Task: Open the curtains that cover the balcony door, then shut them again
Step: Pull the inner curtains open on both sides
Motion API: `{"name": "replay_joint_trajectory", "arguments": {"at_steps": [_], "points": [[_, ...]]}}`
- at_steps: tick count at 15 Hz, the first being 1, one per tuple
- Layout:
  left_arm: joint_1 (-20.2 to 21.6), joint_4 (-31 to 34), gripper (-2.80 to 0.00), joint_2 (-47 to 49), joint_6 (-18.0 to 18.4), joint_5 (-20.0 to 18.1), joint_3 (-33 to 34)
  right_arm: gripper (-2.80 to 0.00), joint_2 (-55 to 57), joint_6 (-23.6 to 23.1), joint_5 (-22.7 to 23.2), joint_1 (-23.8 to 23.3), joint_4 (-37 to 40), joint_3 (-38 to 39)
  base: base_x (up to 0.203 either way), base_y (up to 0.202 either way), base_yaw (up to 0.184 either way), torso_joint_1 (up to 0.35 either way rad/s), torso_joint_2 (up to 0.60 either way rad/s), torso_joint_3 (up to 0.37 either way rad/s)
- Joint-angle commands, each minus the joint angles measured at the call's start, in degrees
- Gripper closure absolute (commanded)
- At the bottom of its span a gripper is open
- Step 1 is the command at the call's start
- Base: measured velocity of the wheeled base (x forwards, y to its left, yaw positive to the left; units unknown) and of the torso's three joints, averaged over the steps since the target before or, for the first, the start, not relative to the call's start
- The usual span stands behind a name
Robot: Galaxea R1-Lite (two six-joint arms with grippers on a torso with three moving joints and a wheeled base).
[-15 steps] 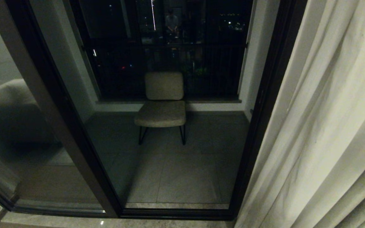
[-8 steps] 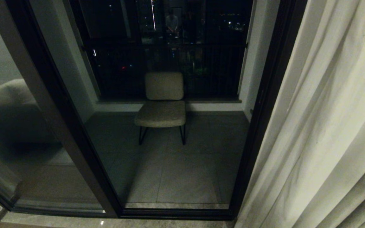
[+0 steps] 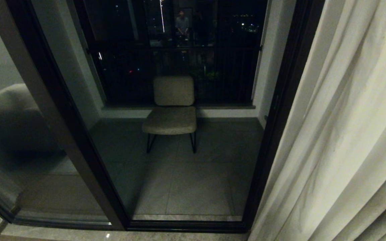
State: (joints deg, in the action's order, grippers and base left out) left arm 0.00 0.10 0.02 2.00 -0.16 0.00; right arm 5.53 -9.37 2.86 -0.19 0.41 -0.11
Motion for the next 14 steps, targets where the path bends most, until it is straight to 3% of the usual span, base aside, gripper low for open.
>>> {"name": "replay_joint_trajectory", "arguments": {"at_steps": [1,5,14], "points": [[0.0,0.0,0.00,0.0,0.0,0.0,0.0,0.00,-5.3,0.1,0.0,0.3,0.0,0.0,0.000,0.000,0.000,0.000,0.00,0.000],[0.0,0.0,0.00,0.0,0.0,0.0,0.0,0.00,-5.5,2.4,-0.1,0.3,-0.1,0.0,0.000,0.000,0.000,0.000,0.00,0.000],[0.0,0.0,0.00,0.0,-0.1,0.0,0.0,0.00,-5.5,2.2,-0.1,0.3,-0.1,0.0,0.000,0.000,0.000,0.000,0.00,0.000]]}}
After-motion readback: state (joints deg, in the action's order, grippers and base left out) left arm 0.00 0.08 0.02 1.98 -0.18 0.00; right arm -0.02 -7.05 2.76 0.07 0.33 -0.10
